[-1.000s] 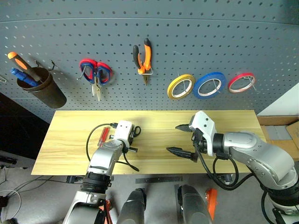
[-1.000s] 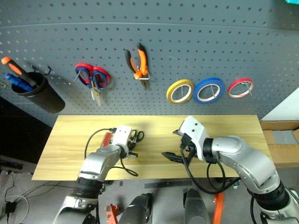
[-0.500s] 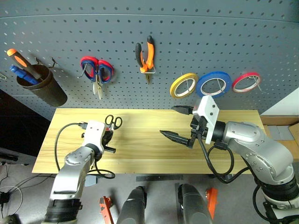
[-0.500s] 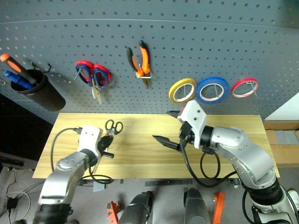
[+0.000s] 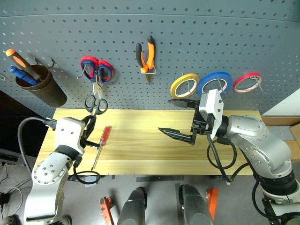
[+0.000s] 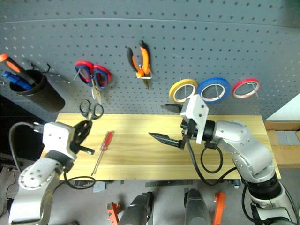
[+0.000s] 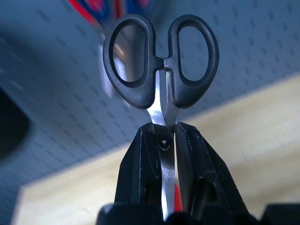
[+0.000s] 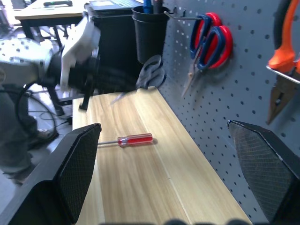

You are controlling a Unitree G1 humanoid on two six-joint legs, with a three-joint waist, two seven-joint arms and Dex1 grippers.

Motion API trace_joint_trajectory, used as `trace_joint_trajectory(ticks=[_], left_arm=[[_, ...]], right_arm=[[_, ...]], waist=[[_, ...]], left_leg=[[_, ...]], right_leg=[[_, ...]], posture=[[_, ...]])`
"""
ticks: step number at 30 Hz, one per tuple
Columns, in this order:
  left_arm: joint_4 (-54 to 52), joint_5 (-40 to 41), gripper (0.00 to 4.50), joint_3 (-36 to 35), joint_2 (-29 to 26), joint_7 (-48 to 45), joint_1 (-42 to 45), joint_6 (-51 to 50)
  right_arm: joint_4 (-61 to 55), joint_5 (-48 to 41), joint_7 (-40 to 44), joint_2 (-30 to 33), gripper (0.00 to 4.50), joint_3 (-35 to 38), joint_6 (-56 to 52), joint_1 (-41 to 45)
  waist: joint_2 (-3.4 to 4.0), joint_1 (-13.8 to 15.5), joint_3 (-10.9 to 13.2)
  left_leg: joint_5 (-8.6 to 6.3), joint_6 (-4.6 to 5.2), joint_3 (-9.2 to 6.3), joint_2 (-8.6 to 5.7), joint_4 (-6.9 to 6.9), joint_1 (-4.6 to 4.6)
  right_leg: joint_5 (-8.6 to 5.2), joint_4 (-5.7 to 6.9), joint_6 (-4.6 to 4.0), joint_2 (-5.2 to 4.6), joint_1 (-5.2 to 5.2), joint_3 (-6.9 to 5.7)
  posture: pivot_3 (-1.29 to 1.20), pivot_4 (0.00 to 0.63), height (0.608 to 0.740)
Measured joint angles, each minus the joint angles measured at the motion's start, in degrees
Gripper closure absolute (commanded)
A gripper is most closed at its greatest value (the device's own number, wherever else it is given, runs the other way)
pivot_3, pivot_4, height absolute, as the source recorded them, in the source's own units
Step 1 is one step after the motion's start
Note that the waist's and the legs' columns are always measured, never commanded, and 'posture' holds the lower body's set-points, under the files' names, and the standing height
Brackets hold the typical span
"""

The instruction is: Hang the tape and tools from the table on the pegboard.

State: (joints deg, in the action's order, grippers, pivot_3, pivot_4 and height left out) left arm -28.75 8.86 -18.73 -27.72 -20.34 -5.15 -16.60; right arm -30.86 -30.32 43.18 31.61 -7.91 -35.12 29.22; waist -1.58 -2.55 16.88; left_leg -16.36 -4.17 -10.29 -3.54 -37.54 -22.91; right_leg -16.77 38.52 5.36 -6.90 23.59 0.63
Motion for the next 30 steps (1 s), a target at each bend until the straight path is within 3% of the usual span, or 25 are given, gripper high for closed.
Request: trace_joint_trajectory(ticks=[13, 20, 30], left_arm=[[-2.75, -0.11, 4.33, -1.12, 2.84, 3.71, 0.84, 2.63], [-2.43, 1.43, 4.33, -1.03, 2.88, 4.95, 9.18, 0.42], [3.28, 2.10, 4.33, 0.65, 2.59, 4.30, 11.63, -0.78]], right_arm=[[6.14, 2.21, 4.71, -0.36, 0.00, -0.33, 4.91, 2.88], [8.82, 3.87, 6.56, -0.75, 0.00, -0.80, 7.56, 2.88], [9.21, 4.99, 6.82, -0.90, 0.00, -1.35, 8.38, 2.80]], waist=[[-0.11, 1.17, -0.48], [-0.35, 1.16, -0.94], [-0.37, 1.00, -0.95]], left_leg=[[0.01, -0.03, 0.02, -0.11, -0.02, 0.00], [0.01, -0.04, 0.03, -0.13, -0.24, 0.01], [0.02, -0.05, 0.03, -0.13, -0.33, 0.02]], right_leg=[[0.00, 0.03, 0.00, 0.03, 0.00, -0.03], [0.01, 0.13, 0.01, 0.03, -0.04, -0.03], [0.02, 0.29, 0.00, 0.04, -0.02, -0.03]], posture=[[0.04, 0.194, 0.740], [0.02, 0.193, 0.740], [0.00, 0.203, 0.740]])
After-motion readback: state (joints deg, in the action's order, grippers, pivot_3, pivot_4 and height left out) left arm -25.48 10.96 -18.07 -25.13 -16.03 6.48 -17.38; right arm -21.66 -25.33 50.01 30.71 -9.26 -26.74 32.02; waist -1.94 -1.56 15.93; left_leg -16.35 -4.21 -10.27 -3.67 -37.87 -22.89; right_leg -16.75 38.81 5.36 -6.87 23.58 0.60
